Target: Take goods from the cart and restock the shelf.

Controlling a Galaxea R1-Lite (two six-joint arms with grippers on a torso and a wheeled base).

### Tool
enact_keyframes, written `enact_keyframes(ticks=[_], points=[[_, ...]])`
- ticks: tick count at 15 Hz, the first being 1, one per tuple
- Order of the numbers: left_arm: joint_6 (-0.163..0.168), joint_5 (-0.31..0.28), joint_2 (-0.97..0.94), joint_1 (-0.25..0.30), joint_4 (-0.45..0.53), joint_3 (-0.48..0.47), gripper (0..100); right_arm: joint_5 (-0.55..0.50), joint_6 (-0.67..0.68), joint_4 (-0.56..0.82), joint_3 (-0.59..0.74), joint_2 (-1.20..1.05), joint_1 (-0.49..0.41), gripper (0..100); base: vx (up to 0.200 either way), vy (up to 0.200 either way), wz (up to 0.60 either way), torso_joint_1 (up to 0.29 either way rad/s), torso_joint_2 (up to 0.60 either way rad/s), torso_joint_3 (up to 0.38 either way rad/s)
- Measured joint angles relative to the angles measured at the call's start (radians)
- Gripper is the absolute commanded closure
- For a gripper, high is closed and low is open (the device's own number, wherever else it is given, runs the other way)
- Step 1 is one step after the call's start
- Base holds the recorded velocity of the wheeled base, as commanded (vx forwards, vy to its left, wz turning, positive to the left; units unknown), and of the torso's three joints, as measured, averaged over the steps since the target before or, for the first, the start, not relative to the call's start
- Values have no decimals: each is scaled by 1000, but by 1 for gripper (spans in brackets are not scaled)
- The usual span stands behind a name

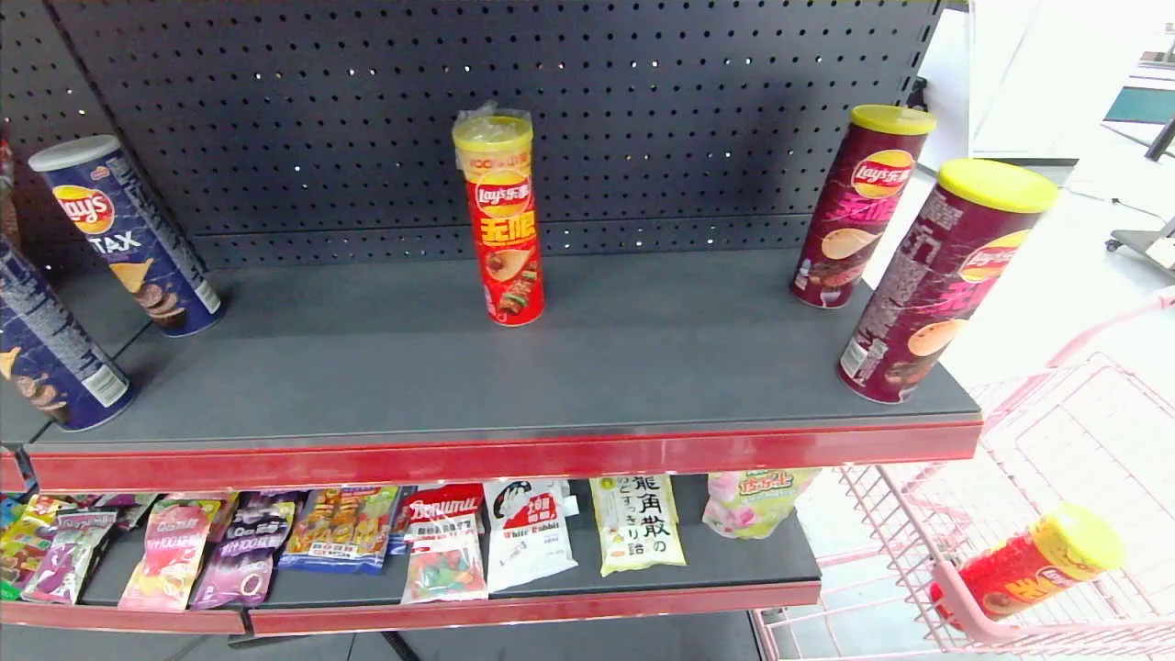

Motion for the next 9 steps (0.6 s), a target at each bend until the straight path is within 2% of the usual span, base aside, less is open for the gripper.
enact_keyframes(ticks=[2, 7, 9], points=[[0, 0, 0, 0, 0, 0, 0, 0, 0, 0, 0, 0, 0, 0, 0, -200, 0, 0, 5, 7], [0, 0, 0, 0, 0, -1, 0, 2, 0, 0, 0, 0, -1, 0, 0, 0, 0, 0, 0, 0], [0, 0, 0, 0, 0, 0, 0, 3, 0, 0, 0, 0, 0, 0, -200, 0, 0, 2, -2, 0]])
